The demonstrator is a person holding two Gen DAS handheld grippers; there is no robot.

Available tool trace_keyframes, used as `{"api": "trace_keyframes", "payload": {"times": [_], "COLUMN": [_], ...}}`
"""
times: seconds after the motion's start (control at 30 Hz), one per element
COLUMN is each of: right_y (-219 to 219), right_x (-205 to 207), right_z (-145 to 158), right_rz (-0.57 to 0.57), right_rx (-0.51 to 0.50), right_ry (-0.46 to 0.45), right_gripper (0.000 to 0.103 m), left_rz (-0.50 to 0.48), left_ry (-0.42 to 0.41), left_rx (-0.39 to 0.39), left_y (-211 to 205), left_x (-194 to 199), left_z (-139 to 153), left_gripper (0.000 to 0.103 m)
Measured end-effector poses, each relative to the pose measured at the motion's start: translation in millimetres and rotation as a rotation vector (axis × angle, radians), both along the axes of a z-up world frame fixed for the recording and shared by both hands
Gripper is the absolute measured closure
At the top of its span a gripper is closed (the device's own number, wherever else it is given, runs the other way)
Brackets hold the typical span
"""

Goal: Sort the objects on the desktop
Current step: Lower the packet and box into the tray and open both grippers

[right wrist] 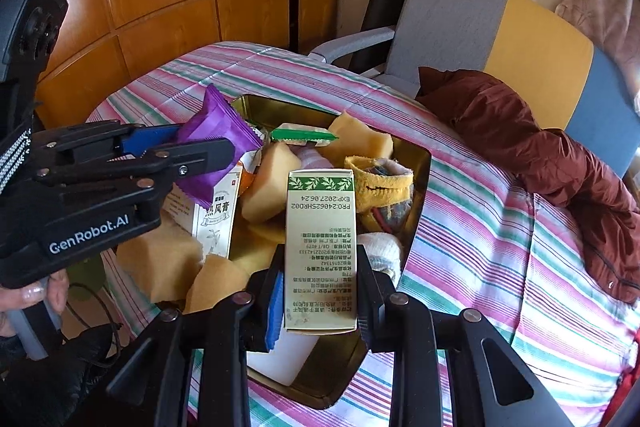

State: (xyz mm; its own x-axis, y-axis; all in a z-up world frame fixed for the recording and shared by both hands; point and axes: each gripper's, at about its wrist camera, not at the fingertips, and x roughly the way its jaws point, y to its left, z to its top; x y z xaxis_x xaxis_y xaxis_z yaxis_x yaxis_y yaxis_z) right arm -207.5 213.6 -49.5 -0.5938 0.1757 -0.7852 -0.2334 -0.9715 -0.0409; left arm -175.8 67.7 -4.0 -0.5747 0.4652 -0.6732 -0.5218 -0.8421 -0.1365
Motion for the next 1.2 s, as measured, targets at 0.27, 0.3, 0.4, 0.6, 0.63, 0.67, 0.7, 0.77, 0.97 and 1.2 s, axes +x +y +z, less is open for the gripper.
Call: {"api": "trace_keyframes", "payload": {"times": [0.27, 0.3, 0.4, 0.6, 0.63, 0.67, 0.7, 0.77, 0.97, 1.2], "right_y": [4.1, 4.5, 6.5, 7.4, 7.2, 6.9, 6.5, 4.5, 2.4, 0.1], "right_x": [-2.2, -2.1, -1.5, -1.8, -2.1, -2.8, -3.9, -4.1, -1.3, 7.8], "right_z": [-5.2, -6.1, -7.7, -9.2, -9.9, -11.0, -13.4, -16.7, -20.1, -10.7], "right_rz": [-0.012, -0.014, -0.026, -0.028, -0.03, -0.032, -0.033, -0.036, -0.043, -0.089], "right_rx": [-0.025, -0.029, -0.04, -0.052, -0.057, -0.061, -0.063, -0.062, -0.082, -0.067], "right_ry": [-0.002, -0.002, 0.0, 0.004, 0.005, 0.005, -0.002, -0.004, -0.005, 0.038], "right_gripper": [0.073, 0.073, 0.073, 0.073, 0.072, 0.072, 0.066, 0.064, 0.063, 0.042], "left_rz": [0.007, 0.009, 0.014, 0.029, 0.039, 0.047, 0.053, 0.06, 0.089, 0.16], "left_ry": [0.0, -0.003, -0.003, -0.01, -0.008, -0.008, -0.009, -0.006, -0.001, 0.032], "left_rx": [-0.018, -0.015, -0.018, -0.028, -0.036, -0.035, -0.029, -0.032, -0.035, -0.038], "left_y": [4.6, 4.9, 6.2, 7.7, 7.9, 7.0, 5.8, 4.8, -2.1, -14.9], "left_x": [-3.6, -4.0, -3.8, -5.6, -6.1, -6.5, -6.8, -6.4, -3.8, 14.5], "left_z": [-2.0, -2.3, -2.7, -5.0, -5.3, -5.5, -5.2, -4.4, 0.7, 18.6], "left_gripper": [0.073, 0.073, 0.073, 0.07, 0.066, 0.059, 0.057, 0.054, 0.036, 0.023]}}
